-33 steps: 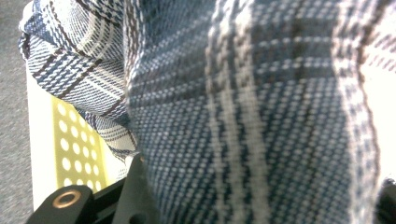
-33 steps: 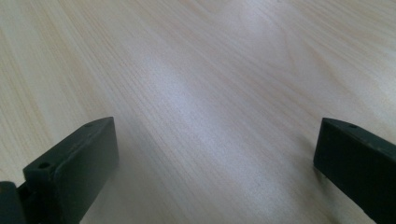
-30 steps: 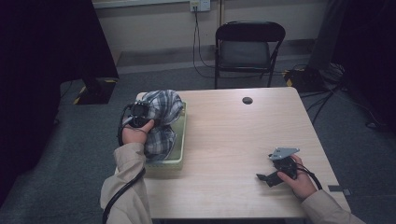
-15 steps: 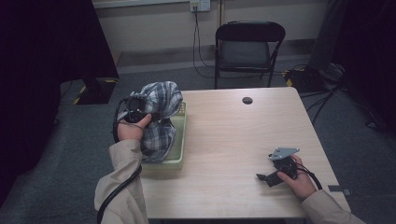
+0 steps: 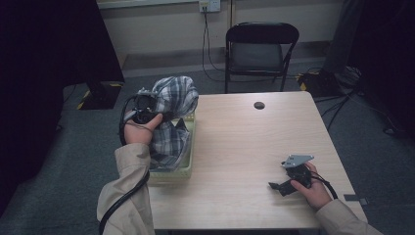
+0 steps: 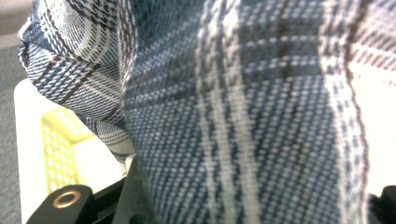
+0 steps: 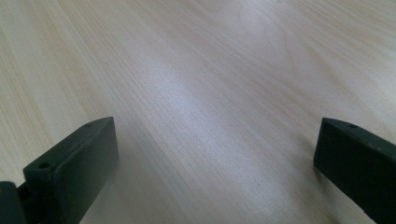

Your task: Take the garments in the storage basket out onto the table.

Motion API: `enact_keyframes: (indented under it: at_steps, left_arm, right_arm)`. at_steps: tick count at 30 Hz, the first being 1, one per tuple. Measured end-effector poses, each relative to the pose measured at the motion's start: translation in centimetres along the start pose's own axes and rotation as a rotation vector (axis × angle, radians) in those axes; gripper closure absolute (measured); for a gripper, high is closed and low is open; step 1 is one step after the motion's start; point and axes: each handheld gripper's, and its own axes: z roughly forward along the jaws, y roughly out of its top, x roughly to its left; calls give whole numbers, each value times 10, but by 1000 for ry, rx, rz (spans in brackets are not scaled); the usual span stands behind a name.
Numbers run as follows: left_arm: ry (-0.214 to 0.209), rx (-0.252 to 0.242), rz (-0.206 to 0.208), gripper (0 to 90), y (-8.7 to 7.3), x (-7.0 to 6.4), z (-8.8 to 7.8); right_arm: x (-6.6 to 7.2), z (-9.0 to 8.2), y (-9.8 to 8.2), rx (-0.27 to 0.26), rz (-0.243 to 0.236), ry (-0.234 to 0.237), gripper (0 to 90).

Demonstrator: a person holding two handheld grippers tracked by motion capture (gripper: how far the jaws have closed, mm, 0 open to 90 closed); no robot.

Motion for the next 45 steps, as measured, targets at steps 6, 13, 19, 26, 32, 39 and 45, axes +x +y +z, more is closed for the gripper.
enact_keyframes:
  at_steps: [6, 13, 19, 26, 32, 39, 45]
  left_arm:
    - [-41, -23, 19, 635, 11, -12, -5]
    - [-71, -45, 34, 634, 24, -25, -10]
    - [-96, -61, 55, 635, 34, -38, -12]
    - [-137, -82, 73, 634, 42, -53, -12]
    - [-164, -94, 90, 634, 48, -66, -9]
    - [-204, -106, 104, 634, 53, -81, -3]
    - [-221, -111, 120, 633, 58, -93, 0]
  right_arm:
    - [0, 0, 0, 0, 0, 0, 0]
    - [0, 0, 0, 0, 0, 0, 0]
    - [0, 0, 0, 0, 0, 0, 0]
    - [0, 0, 0, 0, 0, 0, 0]
    - [0, 0, 0, 0, 1, 0, 0]
    - [0, 0, 0, 0, 0, 0, 0]
    - [0, 0, 0, 0, 1, 0, 0]
